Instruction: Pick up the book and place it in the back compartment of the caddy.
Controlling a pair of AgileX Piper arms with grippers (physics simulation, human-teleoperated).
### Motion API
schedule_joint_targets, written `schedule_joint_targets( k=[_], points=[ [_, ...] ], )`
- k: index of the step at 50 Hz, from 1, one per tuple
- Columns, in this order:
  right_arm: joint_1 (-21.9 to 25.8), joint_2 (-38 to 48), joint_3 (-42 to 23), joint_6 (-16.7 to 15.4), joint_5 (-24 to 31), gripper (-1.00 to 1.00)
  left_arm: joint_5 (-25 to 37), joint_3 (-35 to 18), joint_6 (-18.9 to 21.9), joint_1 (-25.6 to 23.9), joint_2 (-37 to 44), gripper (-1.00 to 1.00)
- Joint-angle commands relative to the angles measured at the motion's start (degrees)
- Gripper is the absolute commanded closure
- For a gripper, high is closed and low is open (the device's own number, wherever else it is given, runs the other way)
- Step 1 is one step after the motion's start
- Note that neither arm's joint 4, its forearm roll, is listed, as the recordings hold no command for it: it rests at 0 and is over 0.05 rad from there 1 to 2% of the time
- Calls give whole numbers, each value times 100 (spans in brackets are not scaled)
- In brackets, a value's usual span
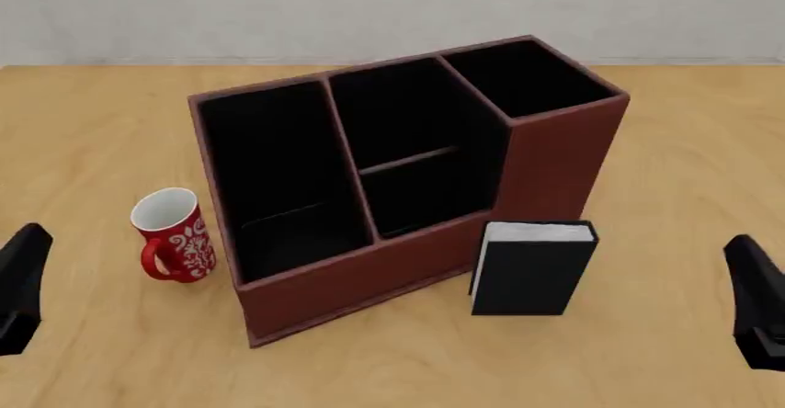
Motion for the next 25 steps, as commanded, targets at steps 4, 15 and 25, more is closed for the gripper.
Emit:
schedule_joint_targets(
  k=[4,15,25],
  points=[
    [6,71,-3,-12,-74,-100,205,-538,-350,-747,-118,-100],
    [12,-13,-23,-25,13,-100,248,-1206,-497,-1865,424,-100],
    [16,-19,-28,-22,26,-100,-891,-1549,-126,-3045,1993,-100]
  ],
)
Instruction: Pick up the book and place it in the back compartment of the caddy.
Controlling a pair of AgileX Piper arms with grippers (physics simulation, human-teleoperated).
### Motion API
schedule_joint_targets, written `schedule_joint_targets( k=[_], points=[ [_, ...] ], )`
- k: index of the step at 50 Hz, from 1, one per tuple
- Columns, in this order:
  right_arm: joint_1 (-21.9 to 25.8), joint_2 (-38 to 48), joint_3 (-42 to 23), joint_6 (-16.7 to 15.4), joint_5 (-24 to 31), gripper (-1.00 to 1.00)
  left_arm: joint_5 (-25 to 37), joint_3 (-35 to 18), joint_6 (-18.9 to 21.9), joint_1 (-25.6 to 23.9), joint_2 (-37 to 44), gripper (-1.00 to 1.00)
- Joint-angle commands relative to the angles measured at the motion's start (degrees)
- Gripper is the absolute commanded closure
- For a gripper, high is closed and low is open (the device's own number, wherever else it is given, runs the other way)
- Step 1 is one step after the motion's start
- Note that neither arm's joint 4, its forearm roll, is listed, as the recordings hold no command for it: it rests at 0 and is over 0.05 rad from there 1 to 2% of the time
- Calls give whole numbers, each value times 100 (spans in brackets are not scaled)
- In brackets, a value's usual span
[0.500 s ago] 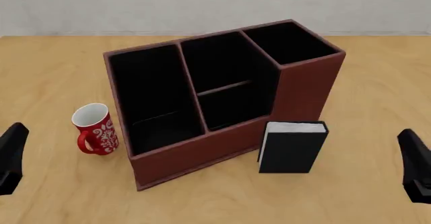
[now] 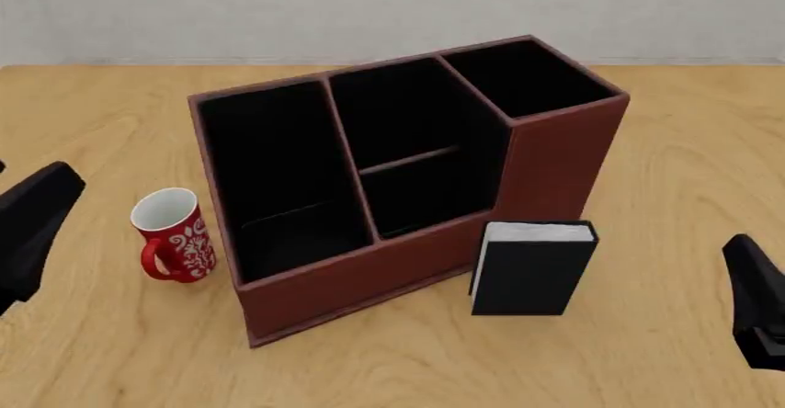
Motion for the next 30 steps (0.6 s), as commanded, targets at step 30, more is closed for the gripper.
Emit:
schedule_joint_targets(
  k=[30],
  points=[
    [8,-24,-2,-22,1,-100,-1781,-1087,433,-2166,3202,-100]
  ],
)
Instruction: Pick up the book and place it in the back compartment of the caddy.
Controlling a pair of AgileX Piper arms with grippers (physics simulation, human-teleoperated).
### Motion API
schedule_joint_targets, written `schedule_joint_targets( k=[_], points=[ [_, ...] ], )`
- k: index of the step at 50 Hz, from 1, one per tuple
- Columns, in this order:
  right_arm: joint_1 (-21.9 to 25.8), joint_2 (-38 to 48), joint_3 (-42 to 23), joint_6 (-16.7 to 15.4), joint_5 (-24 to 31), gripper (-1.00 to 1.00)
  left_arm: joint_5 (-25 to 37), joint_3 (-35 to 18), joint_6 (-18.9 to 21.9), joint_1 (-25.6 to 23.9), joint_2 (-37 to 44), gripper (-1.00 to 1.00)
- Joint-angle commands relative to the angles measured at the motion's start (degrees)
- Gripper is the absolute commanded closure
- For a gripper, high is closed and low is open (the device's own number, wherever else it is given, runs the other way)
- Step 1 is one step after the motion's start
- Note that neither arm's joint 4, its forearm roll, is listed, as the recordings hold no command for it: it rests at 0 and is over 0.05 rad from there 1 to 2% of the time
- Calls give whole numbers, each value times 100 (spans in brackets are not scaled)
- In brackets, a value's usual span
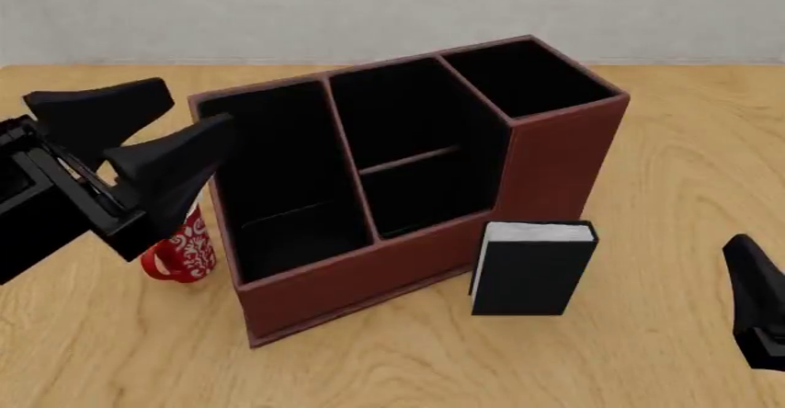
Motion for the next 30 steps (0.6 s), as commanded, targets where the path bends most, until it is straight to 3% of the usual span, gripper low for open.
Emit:
schedule_joint_targets(
  k=[1,19,30],
  points=[
    [3,-17,3,-20,-7,-100,-385,-195,104,-361,647,-100],
    [0,14,5,9,-10,-100,-907,-621,119,-1177,1873,-100],
    [2,-6,5,0,0,-100,-1098,-822,108,-1325,2270,-100]
  ],
)
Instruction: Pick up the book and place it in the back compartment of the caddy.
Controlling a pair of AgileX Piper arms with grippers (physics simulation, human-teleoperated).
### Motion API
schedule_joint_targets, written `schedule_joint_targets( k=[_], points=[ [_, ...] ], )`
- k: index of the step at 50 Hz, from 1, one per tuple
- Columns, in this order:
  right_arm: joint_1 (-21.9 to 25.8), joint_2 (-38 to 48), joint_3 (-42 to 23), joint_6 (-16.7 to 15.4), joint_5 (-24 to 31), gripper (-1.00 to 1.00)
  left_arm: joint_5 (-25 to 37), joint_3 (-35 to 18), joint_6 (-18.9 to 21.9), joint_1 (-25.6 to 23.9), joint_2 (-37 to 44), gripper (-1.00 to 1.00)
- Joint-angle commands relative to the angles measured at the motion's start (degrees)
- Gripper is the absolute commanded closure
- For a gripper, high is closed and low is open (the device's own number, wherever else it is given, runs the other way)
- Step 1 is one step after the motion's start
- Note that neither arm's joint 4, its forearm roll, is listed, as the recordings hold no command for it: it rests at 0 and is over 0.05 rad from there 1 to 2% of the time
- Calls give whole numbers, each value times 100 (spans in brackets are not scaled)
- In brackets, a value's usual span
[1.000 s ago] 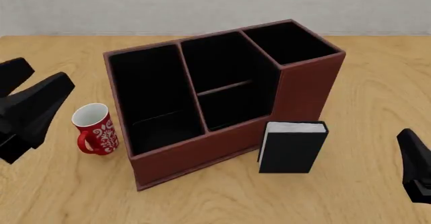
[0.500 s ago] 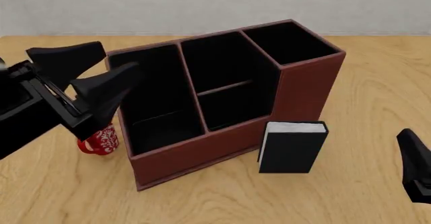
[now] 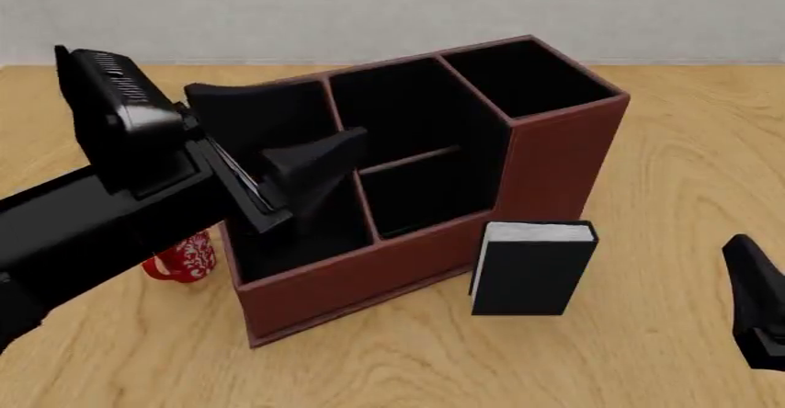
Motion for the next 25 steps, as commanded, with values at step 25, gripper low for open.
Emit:
schedule_joint_targets(
  k=[25],
  points=[
    [2,7,5,-3,-13,-100,-383,-410,-32,-625,1178,-100]
  ],
)
